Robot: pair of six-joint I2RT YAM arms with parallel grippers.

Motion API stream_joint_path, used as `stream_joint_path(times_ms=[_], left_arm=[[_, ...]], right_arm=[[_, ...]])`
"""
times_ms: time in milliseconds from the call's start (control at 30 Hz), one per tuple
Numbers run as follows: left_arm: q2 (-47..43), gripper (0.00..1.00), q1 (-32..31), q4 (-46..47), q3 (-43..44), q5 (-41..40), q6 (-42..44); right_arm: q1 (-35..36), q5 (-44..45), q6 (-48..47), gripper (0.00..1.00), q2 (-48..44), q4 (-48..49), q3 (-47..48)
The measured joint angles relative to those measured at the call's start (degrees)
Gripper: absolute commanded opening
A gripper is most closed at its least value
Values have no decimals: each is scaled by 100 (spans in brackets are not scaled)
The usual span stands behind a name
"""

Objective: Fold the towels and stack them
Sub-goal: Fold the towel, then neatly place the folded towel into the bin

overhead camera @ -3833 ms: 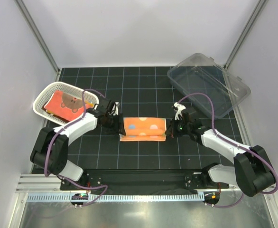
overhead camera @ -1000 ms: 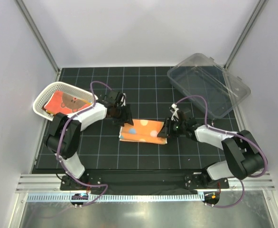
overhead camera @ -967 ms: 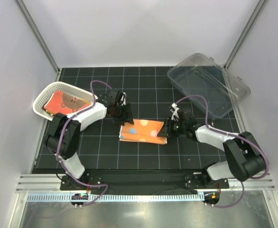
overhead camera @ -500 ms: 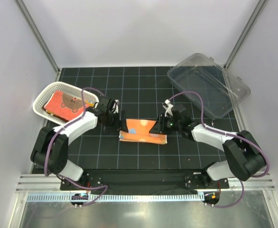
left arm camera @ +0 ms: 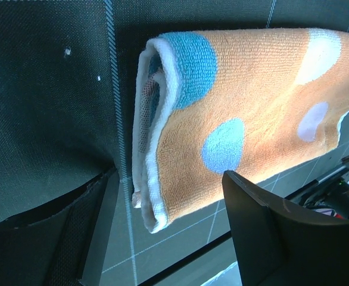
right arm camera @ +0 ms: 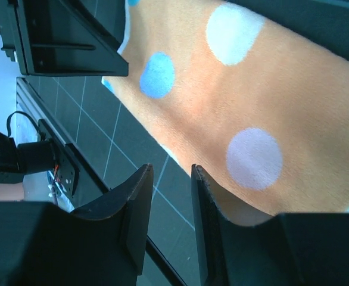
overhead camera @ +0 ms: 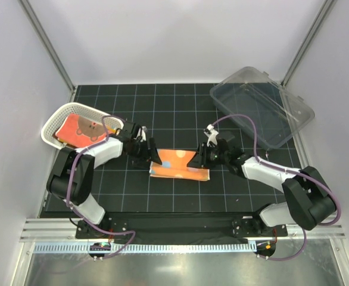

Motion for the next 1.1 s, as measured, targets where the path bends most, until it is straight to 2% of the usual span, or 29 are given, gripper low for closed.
stream_joint_path(times_ms=[133, 333, 667, 800, 1100], left_arm=[[39, 74, 2, 20, 2, 39, -35], [59, 77, 2, 24, 11, 55, -72], [85, 72, 68, 63, -4, 79, -358], [87, 70, 79, 103, -39, 87, -380], [81, 69, 90, 216, -111, 142, -431]], right_arm=[[151, -140, 50, 38, 280, 293, 0], [374, -317, 437, 37, 1163, 1093, -127], [1316, -136, 997, 34, 2293, 1692, 920], [1539, -28, 1180, 33, 2688, 2107, 813], [1561, -153, 1416, 34, 2820, 2754, 501]])
